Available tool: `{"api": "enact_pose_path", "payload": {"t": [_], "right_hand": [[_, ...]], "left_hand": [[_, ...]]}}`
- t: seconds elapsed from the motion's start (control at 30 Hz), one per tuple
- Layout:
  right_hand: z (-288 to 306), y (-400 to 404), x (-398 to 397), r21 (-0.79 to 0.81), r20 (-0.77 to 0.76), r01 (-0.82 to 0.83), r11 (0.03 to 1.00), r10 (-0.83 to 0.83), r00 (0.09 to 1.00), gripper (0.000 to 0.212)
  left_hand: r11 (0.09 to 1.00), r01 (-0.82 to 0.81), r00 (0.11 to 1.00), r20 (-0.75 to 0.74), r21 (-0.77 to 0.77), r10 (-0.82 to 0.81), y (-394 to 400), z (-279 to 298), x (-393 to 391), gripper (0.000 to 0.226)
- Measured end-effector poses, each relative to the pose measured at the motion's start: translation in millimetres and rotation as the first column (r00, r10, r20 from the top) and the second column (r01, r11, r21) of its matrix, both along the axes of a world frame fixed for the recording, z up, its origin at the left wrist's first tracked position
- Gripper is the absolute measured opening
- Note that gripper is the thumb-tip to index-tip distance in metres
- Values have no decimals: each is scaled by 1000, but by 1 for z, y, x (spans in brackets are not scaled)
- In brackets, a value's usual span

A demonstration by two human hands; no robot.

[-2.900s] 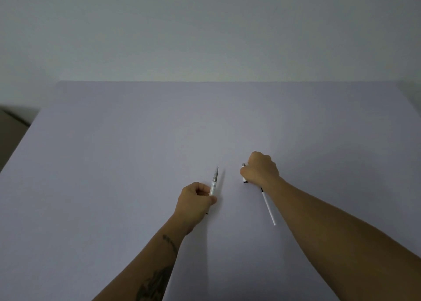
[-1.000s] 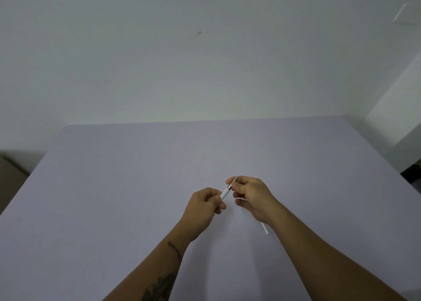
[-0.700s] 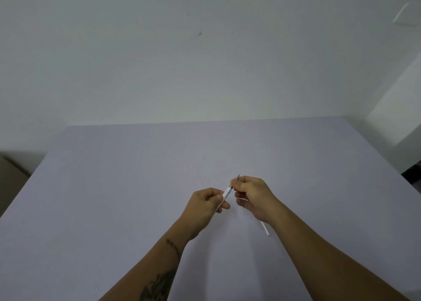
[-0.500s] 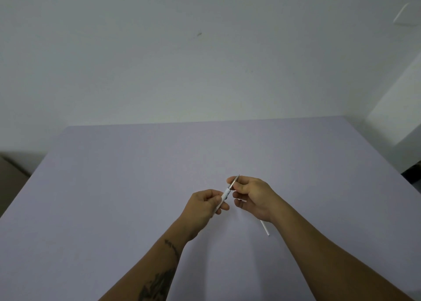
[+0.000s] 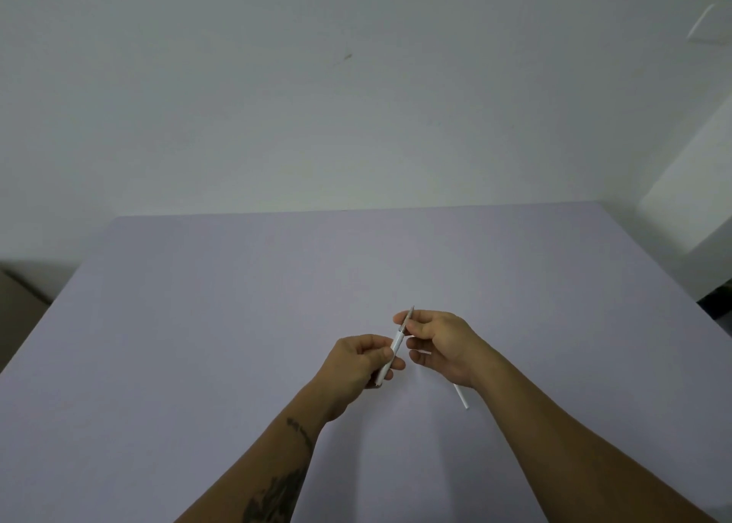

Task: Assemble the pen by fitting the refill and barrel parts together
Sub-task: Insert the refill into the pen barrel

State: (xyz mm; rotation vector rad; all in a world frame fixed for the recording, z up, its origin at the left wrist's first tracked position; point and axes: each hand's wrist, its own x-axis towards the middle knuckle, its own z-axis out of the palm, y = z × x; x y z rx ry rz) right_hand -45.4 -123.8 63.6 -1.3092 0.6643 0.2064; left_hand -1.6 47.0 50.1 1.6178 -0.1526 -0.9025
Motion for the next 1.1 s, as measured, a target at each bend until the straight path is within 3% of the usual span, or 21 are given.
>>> {"api": "enact_pose_path", "payload": {"t": [0.17, 0.73, 0.9, 1.1], "right_hand": [[-4, 1, 0, 25, -34, 23, 999, -22, 999, 20], [2, 8, 2, -157, -37, -103, 982, 98, 994, 19], [5, 6, -1, -95, -38, -183, 979, 180, 983, 27], [0, 8, 0, -106, -47, -145, 984, 141, 989, 17]], "left_hand": [[1000, 10, 999, -47, -11, -11, -1, 1, 0, 17], [999, 29, 992, -121, 25, -26, 0, 2, -2, 12], [999, 37, 992, -119, 39, -33, 4, 0, -3, 10], [999, 30, 993, -116, 38, -26, 3, 3, -2, 10]]}}
